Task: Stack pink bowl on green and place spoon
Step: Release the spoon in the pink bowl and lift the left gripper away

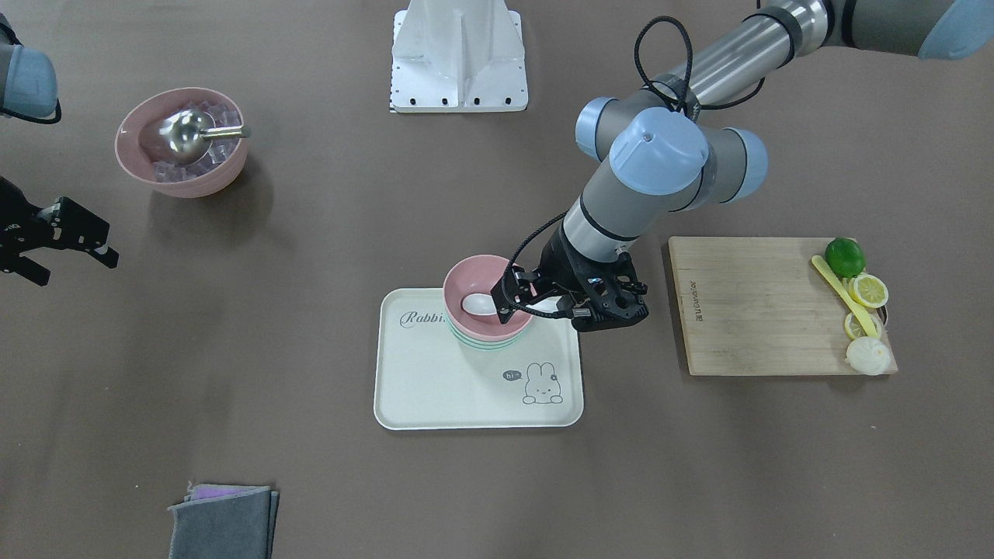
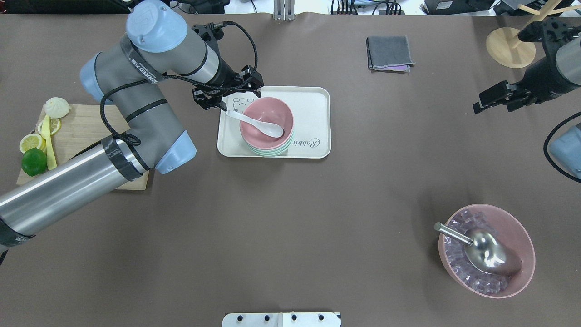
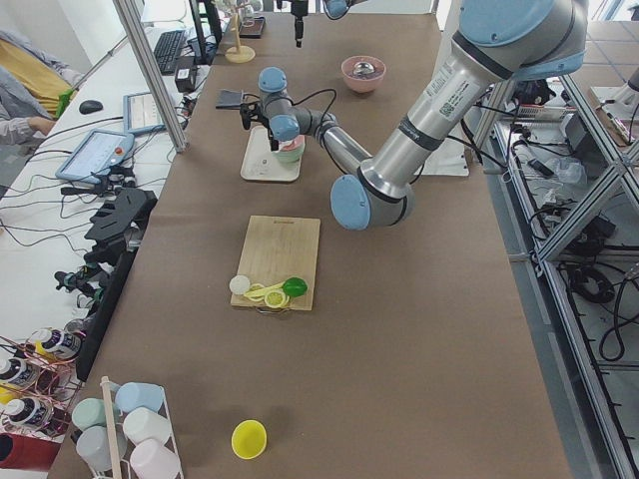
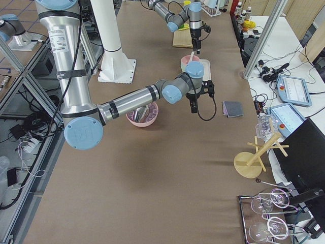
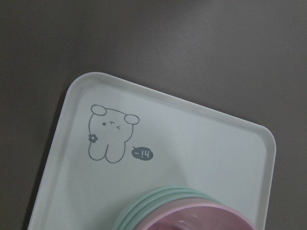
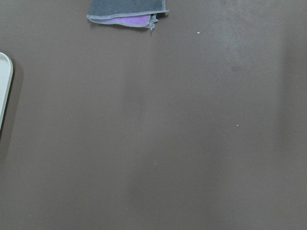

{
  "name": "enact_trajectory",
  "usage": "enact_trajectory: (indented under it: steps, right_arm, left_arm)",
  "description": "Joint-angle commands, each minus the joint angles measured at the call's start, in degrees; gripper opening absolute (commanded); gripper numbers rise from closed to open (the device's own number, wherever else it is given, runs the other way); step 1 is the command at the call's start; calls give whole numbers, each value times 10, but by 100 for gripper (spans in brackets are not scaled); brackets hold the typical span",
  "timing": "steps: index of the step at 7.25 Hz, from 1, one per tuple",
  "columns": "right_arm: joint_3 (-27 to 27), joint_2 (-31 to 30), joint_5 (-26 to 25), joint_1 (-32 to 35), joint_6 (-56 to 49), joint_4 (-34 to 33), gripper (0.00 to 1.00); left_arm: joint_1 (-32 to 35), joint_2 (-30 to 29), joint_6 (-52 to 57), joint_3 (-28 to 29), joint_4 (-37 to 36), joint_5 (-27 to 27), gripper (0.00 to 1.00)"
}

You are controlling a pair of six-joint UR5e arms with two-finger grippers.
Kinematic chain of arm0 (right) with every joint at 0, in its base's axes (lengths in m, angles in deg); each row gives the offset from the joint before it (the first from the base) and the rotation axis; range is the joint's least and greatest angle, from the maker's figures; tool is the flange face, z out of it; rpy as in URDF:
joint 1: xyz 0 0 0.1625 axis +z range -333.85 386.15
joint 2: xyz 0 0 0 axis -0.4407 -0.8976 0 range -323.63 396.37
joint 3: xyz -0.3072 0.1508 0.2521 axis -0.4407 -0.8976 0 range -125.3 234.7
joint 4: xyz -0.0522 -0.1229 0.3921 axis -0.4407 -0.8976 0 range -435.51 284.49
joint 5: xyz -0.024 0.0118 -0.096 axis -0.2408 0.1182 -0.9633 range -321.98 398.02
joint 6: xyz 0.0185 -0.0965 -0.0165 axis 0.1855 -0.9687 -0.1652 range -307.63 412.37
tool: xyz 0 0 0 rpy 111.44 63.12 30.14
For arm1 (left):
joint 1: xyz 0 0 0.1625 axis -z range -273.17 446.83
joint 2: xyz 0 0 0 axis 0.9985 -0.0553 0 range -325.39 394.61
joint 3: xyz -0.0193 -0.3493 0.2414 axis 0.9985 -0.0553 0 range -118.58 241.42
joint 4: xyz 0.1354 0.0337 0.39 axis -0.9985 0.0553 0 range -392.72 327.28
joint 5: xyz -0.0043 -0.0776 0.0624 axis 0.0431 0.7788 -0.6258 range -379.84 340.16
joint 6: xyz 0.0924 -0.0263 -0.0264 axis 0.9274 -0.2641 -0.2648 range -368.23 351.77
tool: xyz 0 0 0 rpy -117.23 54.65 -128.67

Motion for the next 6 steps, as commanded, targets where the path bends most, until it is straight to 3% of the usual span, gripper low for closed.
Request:
enact_trajectory:
  steps: [1,3,4,5,6]
  right_arm:
    - [3,0,-6,-7,1,2,100]
    - [5,-7,-6,12,-1,-1,100]
    - [-3,-18,-6,39,-11,-4,100]
    - [-4,-22,-6,69,-64,-36,100]
    - [-7,-22,-7,101,-151,-111,100]
  left_arm:
    - [19,32,80,-7,-3,-12,98]
    - [95,132,280,-39,-5,14,98]
    - [146,181,370,-44,-4,63,98]
    - [197,215,423,-50,-5,94,98]
    - [243,265,454,-70,-5,117,98]
